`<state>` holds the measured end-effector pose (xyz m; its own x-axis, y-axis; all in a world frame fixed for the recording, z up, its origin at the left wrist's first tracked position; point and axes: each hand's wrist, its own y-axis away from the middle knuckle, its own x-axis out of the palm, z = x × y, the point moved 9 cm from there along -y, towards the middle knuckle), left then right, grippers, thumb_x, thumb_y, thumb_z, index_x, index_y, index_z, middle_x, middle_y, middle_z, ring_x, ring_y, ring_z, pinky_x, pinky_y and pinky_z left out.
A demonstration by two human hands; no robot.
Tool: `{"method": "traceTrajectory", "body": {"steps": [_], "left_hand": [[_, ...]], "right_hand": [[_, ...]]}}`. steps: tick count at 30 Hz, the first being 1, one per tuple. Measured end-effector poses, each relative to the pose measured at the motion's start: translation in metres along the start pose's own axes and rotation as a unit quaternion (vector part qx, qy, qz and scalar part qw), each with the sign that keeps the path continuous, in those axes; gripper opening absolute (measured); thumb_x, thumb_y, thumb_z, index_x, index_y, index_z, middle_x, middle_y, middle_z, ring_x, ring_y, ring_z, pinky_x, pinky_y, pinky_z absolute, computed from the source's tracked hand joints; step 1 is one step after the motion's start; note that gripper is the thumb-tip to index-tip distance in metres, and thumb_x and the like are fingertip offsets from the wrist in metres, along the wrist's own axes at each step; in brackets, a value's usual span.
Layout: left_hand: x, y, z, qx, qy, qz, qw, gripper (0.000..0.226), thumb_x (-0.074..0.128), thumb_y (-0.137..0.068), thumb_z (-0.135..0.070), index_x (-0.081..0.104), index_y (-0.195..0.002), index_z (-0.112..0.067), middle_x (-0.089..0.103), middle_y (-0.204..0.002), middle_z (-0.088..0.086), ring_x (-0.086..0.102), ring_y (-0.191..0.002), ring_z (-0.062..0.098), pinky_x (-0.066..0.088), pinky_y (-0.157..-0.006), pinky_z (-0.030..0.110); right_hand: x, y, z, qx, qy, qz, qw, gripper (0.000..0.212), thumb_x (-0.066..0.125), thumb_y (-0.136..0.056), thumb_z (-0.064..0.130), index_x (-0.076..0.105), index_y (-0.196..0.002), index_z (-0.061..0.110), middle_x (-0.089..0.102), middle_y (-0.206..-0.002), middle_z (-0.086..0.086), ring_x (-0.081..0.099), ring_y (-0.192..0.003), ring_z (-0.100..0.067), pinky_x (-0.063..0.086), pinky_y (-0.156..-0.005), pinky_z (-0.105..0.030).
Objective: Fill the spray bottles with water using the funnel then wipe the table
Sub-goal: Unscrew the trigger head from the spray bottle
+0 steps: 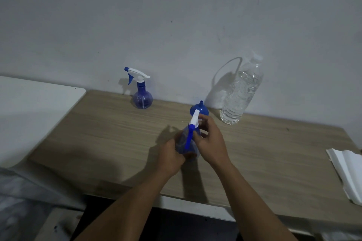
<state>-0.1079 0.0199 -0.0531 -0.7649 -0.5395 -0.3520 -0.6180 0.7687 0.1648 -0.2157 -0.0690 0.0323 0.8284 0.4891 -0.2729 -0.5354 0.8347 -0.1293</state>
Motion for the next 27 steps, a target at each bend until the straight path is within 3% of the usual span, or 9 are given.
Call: {"method": "traceTrajectory", "body": {"steps": [3, 5, 8, 13, 16, 18, 21, 24, 27], "left_hand": [[-0.001, -0.001, 0.003, -0.015, 0.003, 0.007, 1.0, 0.052, 0.082, -0.079, -0.018, 0.06, -0.125, -0.019, 0.069, -0.11, 0.002, 0.065, -0.094, 0.014, 0.05, -0.059, 0.01], [-0.001, -0.002, 0.0, -0.005, 0.003, 0.017, 1.0, 0.047, 0.08, -0.081, -0.017, 0.06, -0.123, -0.021, 0.068, -0.108, -0.004, 0.061, -0.085, 0.003, 0.047, -0.06, 0.005], [-0.008, 0.003, -0.011, 0.028, -0.022, 0.015, 0.999, 0.053, 0.08, -0.079, -0.015, 0.058, -0.125, -0.027, 0.062, -0.101, -0.016, 0.057, -0.081, -0.003, 0.043, -0.069, -0.002], [-0.003, -0.003, -0.003, 0.003, 0.013, 0.029, 1.0, 0.051, 0.083, -0.077, -0.021, 0.06, -0.122, -0.027, 0.07, -0.107, -0.007, 0.067, -0.102, 0.012, 0.056, -0.079, 0.018], [-0.003, -0.004, -0.007, 0.007, -0.004, 0.035, 0.999, 0.046, 0.082, -0.079, -0.022, 0.061, -0.12, -0.029, 0.071, -0.109, -0.005, 0.067, -0.1, 0.011, 0.058, -0.086, 0.03], [-0.004, -0.003, -0.005, -0.002, -0.01, 0.034, 0.999, 0.047, 0.083, -0.078, -0.023, 0.062, -0.12, -0.025, 0.071, -0.11, -0.003, 0.067, -0.103, 0.013, 0.058, -0.088, 0.035], [-0.005, -0.001, -0.007, -0.013, -0.001, 0.037, 0.999, 0.055, 0.082, -0.079, -0.022, 0.059, -0.129, -0.024, 0.068, -0.117, -0.006, 0.063, -0.108, 0.012, 0.057, -0.085, 0.027], [-0.005, 0.002, -0.013, -0.003, -0.027, 0.051, 0.998, 0.052, 0.078, -0.083, -0.02, 0.054, -0.128, -0.028, 0.06, -0.108, -0.014, 0.056, -0.096, 0.001, 0.044, -0.067, 0.01], [-0.009, 0.003, -0.015, -0.012, -0.078, 0.039, 0.996, 0.045, 0.08, -0.079, -0.019, 0.059, -0.117, -0.029, 0.067, -0.104, -0.012, 0.065, -0.094, 0.007, 0.05, -0.07, 0.015]], "right_hand": [[0.002, -0.003, -0.003, 0.004, 0.018, -0.016, 1.0, 0.029, 0.076, -0.085, 0.011, 0.06, -0.107, 0.022, 0.068, -0.103, 0.011, 0.064, -0.099, 0.0, 0.056, -0.085, -0.029], [0.004, -0.004, -0.004, 0.001, 0.017, 0.002, 1.0, 0.027, 0.066, -0.087, 0.004, 0.066, -0.11, 0.019, 0.071, -0.104, 0.008, 0.065, -0.1, -0.006, 0.057, -0.088, -0.037], [0.005, -0.002, -0.002, -0.005, 0.003, 0.015, 1.0, 0.036, 0.062, -0.088, -0.001, 0.066, -0.115, 0.022, 0.071, -0.104, 0.009, 0.066, -0.099, -0.008, 0.057, -0.087, -0.033], [0.002, -0.007, -0.001, -0.001, -0.005, 0.002, 1.0, 0.023, 0.071, -0.086, 0.007, 0.06, -0.101, 0.02, 0.068, -0.1, 0.009, 0.065, -0.099, -0.009, 0.054, -0.082, -0.029], [0.005, -0.006, 0.004, -0.017, -0.002, 0.04, 0.999, 0.023, 0.061, -0.086, 0.008, 0.064, -0.105, 0.019, 0.07, -0.1, 0.007, 0.066, -0.099, -0.011, 0.055, -0.083, -0.03], [0.004, -0.005, 0.003, -0.014, -0.002, 0.031, 0.999, 0.028, 0.068, -0.088, 0.012, 0.059, -0.111, 0.023, 0.068, -0.105, 0.009, 0.064, -0.102, -0.006, 0.054, -0.084, -0.024], [0.002, -0.005, 0.002, -0.005, 0.002, -0.003, 1.0, 0.028, 0.075, -0.087, 0.012, 0.054, -0.1, 0.026, 0.065, -0.101, 0.013, 0.062, -0.099, 0.0, 0.053, -0.082, -0.021], [0.005, -0.005, 0.004, -0.012, 0.003, 0.025, 1.0, 0.023, 0.065, -0.091, 0.002, 0.061, -0.106, 0.019, 0.069, -0.1, 0.008, 0.065, -0.093, -0.006, 0.054, -0.079, -0.026], [0.006, -0.003, 0.007, -0.021, 0.015, 0.035, 0.999, 0.031, 0.065, -0.09, 0.004, 0.06, -0.116, 0.018, 0.069, -0.106, 0.007, 0.065, -0.098, -0.004, 0.055, -0.083, -0.025]]}}
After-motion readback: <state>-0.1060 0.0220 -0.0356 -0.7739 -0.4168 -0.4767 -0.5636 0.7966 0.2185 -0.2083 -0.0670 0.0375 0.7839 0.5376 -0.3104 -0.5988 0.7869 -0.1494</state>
